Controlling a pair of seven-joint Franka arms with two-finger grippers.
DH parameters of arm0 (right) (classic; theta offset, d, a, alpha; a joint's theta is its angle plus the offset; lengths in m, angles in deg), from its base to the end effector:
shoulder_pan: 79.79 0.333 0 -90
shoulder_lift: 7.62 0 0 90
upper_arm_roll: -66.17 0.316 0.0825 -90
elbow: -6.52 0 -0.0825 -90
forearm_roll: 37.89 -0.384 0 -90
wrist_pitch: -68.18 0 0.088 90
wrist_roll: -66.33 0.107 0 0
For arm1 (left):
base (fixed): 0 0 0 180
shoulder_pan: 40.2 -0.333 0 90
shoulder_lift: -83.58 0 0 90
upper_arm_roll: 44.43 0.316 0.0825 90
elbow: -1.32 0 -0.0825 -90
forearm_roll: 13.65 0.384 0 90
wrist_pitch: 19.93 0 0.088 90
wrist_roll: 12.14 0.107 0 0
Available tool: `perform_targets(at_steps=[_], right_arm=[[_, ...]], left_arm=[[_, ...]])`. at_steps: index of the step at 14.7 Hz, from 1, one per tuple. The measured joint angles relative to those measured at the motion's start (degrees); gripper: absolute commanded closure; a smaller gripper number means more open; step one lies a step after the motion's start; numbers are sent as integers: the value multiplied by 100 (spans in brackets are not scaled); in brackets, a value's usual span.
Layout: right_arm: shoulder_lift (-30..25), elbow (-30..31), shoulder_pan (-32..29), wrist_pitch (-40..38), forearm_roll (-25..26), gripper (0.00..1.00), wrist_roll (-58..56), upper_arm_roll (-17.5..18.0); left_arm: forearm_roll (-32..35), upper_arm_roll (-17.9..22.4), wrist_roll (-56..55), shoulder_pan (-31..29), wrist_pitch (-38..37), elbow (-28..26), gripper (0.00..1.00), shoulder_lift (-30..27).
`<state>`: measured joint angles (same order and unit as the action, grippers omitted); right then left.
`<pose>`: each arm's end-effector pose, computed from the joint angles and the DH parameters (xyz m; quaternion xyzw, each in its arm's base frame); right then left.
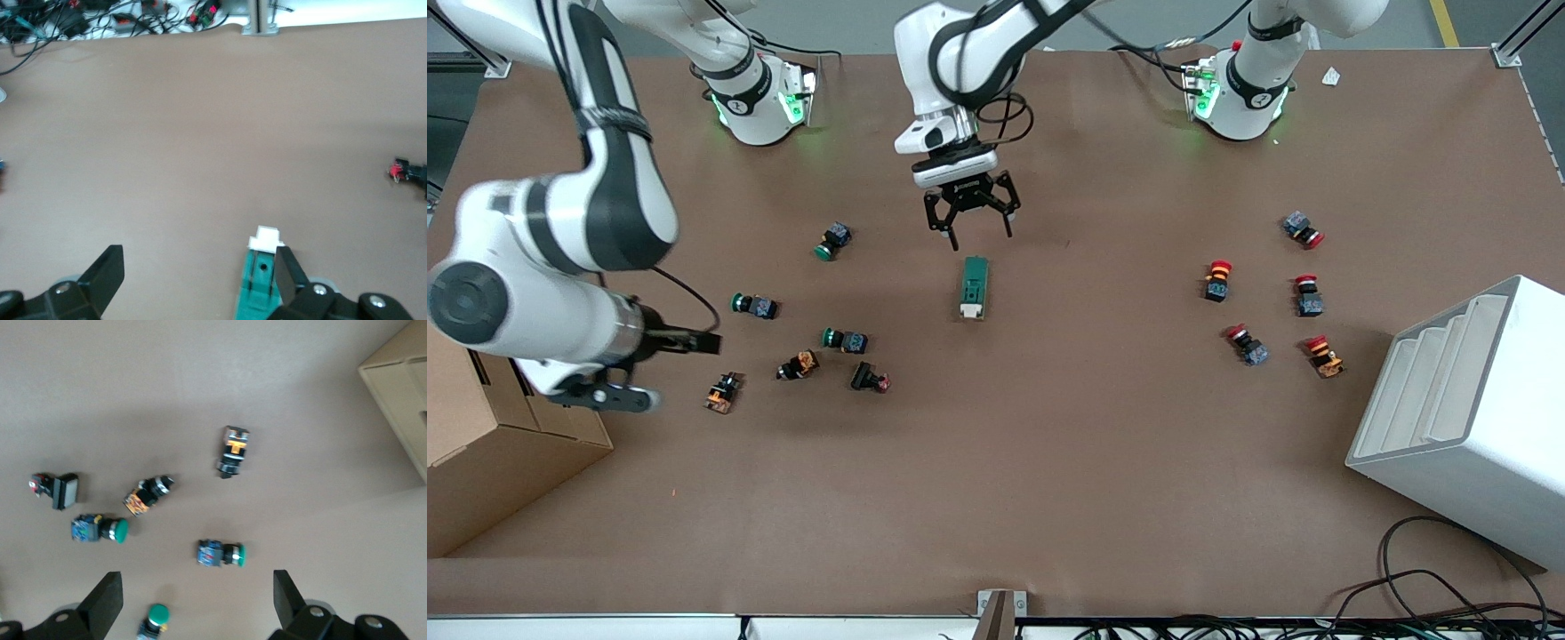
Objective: Close load switch with both arms
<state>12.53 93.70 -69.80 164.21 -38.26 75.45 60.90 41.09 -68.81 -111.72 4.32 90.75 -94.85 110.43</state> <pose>0.6398 0.0606 0.4442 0.9944 -0.0376 -0.0955 0.0245 0.3194 -0.5826 0.3519 -0.9402 -0.0633 -0.3196 0.0996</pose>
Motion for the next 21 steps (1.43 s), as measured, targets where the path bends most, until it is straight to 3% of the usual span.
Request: perform_targets(at_steps=[2,5,8,14,21], right_arm=[[-224,-12,-299,-155,41,0,-546,-2],[-376,-215,-789,-550,44,0,-1204,-1],[-384,-545,-1061,-797,45,0,-1440,2],[-382,-882,-1182,-1131,45,0,-1525,14],[-381,-949,-1165,-1520,-229,0,-1486,134]], left_arm=[[-988,24,1132,-517,-75,238,0,-542],[-2109,57,2727,-1389,-755,686,0,-1127],[-2728,72,4308,-2304,-1433,1155,0,-1440],[-3947,134,6320,-4073,-1510,1339,0,-1896],[-5192,1505,8320,-4263,-2218,1201,0,-2514]])
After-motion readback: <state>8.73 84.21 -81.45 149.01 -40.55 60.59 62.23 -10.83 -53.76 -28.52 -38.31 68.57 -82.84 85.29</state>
